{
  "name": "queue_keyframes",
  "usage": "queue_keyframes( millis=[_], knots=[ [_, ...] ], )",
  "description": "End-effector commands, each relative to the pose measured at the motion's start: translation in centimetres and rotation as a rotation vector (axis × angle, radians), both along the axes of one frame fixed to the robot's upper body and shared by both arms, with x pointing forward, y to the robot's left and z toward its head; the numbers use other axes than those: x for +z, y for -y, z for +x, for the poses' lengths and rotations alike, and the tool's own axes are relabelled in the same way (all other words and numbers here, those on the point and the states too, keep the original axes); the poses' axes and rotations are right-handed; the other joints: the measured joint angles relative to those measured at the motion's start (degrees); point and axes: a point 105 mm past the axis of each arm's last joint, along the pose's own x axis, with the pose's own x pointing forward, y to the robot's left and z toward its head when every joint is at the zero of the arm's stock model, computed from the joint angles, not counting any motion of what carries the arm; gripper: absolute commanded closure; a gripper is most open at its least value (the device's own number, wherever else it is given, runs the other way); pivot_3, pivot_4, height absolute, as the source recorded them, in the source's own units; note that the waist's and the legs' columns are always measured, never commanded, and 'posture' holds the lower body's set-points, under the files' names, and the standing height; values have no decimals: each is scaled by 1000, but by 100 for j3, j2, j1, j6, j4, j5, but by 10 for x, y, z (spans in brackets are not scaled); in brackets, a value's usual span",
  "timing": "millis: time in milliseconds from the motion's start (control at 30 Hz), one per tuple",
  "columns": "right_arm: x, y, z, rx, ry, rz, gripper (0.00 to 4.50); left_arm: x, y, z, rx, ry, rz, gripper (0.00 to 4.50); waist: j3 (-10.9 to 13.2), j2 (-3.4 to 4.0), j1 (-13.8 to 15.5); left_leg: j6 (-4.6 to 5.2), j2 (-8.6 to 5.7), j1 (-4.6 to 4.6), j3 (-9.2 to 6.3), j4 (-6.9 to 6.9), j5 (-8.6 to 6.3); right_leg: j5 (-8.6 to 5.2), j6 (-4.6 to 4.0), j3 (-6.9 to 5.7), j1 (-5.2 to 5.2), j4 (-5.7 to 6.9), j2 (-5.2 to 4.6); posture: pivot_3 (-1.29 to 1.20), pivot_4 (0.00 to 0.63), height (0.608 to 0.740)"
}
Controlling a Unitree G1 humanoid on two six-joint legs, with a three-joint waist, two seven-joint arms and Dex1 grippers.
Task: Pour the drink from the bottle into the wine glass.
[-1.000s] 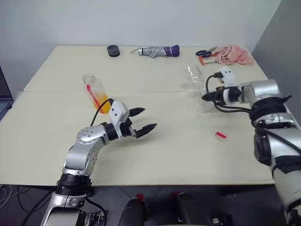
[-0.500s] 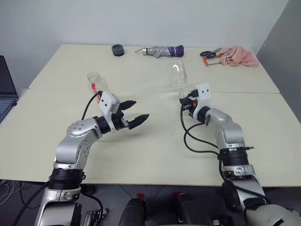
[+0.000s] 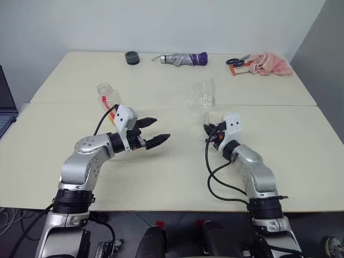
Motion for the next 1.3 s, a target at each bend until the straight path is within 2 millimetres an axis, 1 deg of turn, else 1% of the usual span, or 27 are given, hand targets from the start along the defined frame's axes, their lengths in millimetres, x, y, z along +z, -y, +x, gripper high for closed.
queue_keyframes(
  millis=[33,167,267,367,500,700,800,933,1067,1167,1300],
  knots=[
    [-16,-1,-7,10,-37,-24,4420,12,1,-2,-29,34,9,0,-1,-1,-2,0,0,2,0,0,0,0,0,0,2,0,0,0,150,740],
    [-19,-2,-12,38,-15,-42,4420,11,1,-3,-40,26,14,0,-2,-3,-3,0,-1,8,0,0,0,-1,1,-1,7,-1,4,0,150,740],
    [-25,2,-15,30,-12,-70,4420,11,0,-5,-47,21,20,0,-3,-4,-4,0,-1,8,1,1,0,-1,1,0,7,0,4,0,150,740],
    [-28,2,-21,42,9,-79,4420,11,-2,-7,-56,19,24,0,-3,-5,-3,0,-1,8,-1,0,0,-1,1,-1,7,0,6,0,150,740],
    [-27,0,-24,53,24,-58,4420,12,-2,-11,-71,34,27,0,-3,-5,-6,0,-1,9,1,1,0,-1,1,1,8,-1,6,0,150,740],
    [-8,-1,-22,53,140,-46,4420,17,-4,-19,-77,80,28,0,-3,-5,-8,-1,1,10,1,1,0,-1,1,2,7,-1,8,0,150,740],
    [6,-4,-21,64,219,-29,4420,17,-9,-22,-50,103,47,0,-2,-4,-17,-1,1,9,2,0,0,-1,1,4,6,-1,8,0,150,740],
    [23,-13,-19,109,310,-21,4420,21,-18,-21,38,122,20,0,-2,-4,-21,-1,3,7,1,1,0,-1,1,4,4,-1,6,0,150,740],
    [38,-22,-14,146,396,-24,4420,24,-23,-23,84,141,-2,0,-2,-4,-22,-1,3,7,1,0,0,-1,1,3,4,-1,6,0,150,740],
    [39,-36,-5,192,406,-26,4420,28,-27,-25,112,143,-19,0,-2,-4,-26,-1,5,7,2,1,0,0,1,4,4,-1,2,0,150,740],
    [31,-57,9,256,384,-41,4420,31,-34,-24,161,158,-12,0,-2,-4,-36,-1,3,9,3,1,0,0,0,4,4,0,0,0,150,740]
  ],
)
